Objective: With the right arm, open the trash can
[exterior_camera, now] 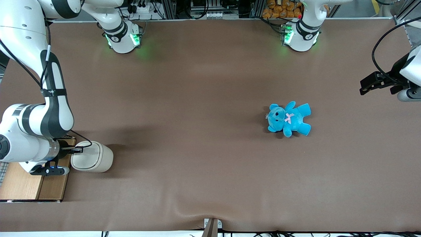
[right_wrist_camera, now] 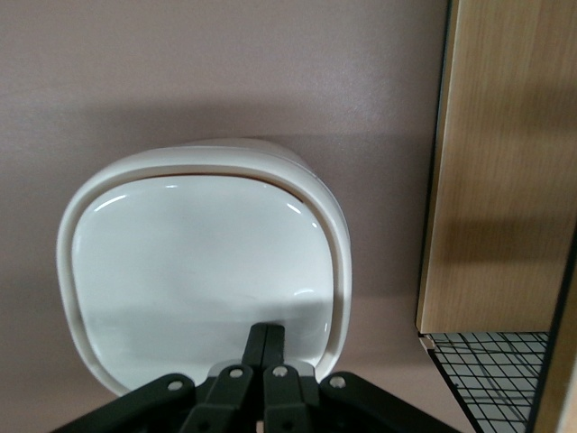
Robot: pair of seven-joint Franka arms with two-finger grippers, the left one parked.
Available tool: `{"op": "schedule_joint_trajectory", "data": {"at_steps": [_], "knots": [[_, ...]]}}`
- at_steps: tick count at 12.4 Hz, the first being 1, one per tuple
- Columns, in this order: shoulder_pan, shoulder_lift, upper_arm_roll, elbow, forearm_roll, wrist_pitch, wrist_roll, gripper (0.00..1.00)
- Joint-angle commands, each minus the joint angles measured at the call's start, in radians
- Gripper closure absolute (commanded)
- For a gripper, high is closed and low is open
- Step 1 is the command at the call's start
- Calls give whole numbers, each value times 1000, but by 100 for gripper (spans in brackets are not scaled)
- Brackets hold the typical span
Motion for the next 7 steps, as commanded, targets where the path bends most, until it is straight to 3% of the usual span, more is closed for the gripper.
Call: {"op": "schedule_joint_trajectory", "data": {"at_steps": [1, 5, 6, 7], "knots": [[1, -88, 5, -7, -4, -72, 17, 100], [6, -225, 7, -7, -7, -218, 36, 96], [6, -263, 7, -7, -7, -249, 36, 40], [-2, -297, 10, -9, -1, -273, 31, 0]]}}
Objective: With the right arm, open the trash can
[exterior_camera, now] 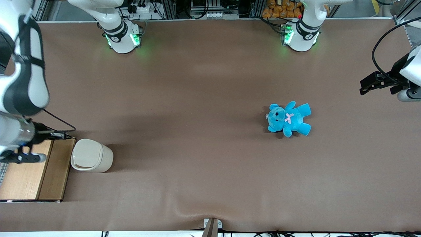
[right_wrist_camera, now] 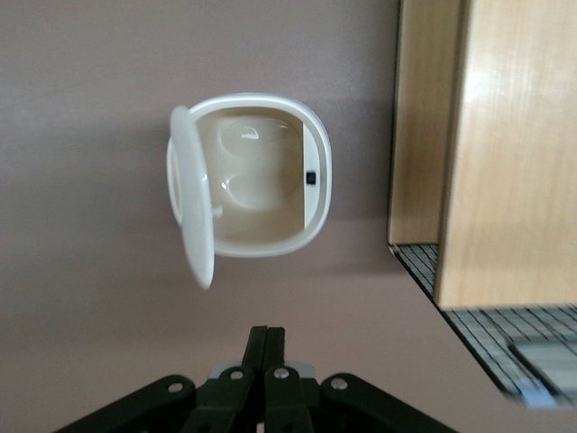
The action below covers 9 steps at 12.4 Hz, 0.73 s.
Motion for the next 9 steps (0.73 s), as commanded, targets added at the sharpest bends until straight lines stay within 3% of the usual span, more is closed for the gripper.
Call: {"op": "schedule_joint_trajectory", "data": {"at_steps": [1, 9], "knots": [[-4, -108, 6, -31, 1, -54, 5, 0], [-6, -450, 10, -218, 4, -161, 48, 0]]}}
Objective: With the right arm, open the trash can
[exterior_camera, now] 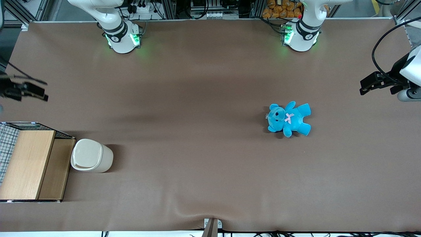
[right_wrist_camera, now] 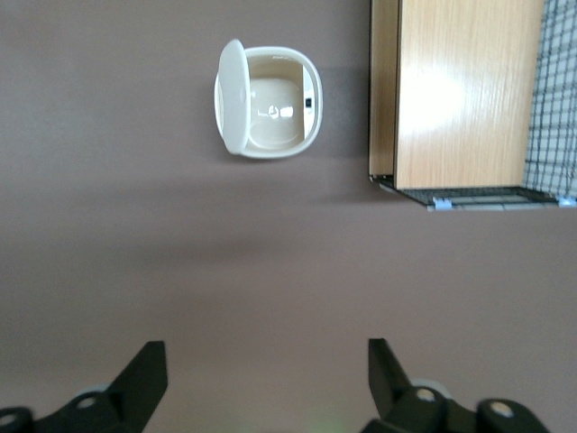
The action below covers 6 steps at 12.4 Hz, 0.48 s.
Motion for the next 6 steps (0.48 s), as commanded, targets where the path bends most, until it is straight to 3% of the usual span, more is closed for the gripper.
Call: {"op": "schedule_joint_trajectory", "data": {"at_steps": [1, 6], "knots": [[-6, -115, 6, -97, 3, -21, 61, 0], [-9, -132, 5, -71, 29, -43, 156, 0]]}}
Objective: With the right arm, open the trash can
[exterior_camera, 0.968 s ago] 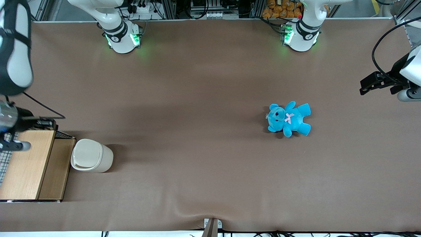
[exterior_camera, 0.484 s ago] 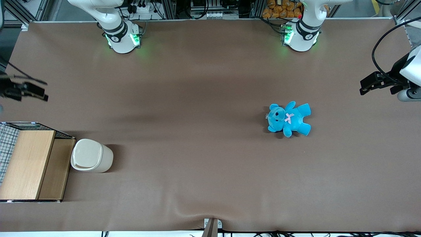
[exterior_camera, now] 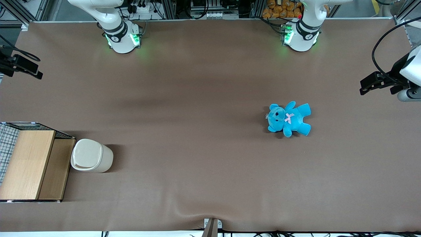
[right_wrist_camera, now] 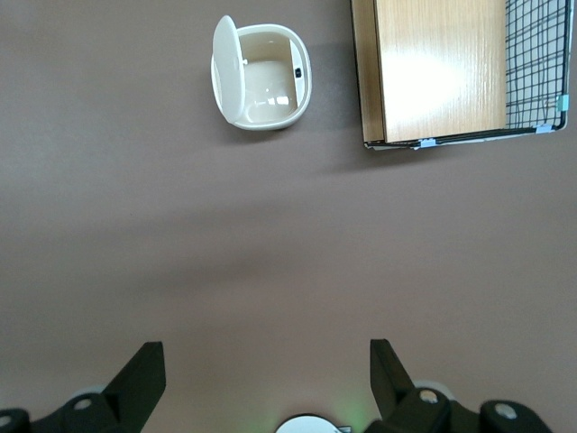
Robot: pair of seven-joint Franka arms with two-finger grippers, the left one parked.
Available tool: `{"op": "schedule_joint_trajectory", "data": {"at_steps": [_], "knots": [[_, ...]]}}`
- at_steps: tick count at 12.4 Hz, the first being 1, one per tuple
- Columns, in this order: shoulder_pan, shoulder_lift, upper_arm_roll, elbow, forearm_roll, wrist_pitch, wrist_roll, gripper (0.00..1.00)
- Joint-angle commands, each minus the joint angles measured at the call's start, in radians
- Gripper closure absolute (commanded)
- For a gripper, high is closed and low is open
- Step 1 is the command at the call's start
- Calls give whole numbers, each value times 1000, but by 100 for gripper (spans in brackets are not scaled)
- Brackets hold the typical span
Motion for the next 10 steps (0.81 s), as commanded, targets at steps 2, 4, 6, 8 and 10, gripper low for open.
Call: {"op": "schedule_joint_trajectory", "data": {"at_steps": [2, 4, 6, 8, 10], "knots": [[-9, -15, 7, 3, 16, -1, 54, 0], [-9, -15, 5, 20, 13, -4, 52, 0], [-10, -14, 5, 23, 9, -10, 51, 0], [-10, -14, 5, 29, 6, -10, 49, 0], [-10, -14, 5, 30, 4, -12, 51, 0]]}}
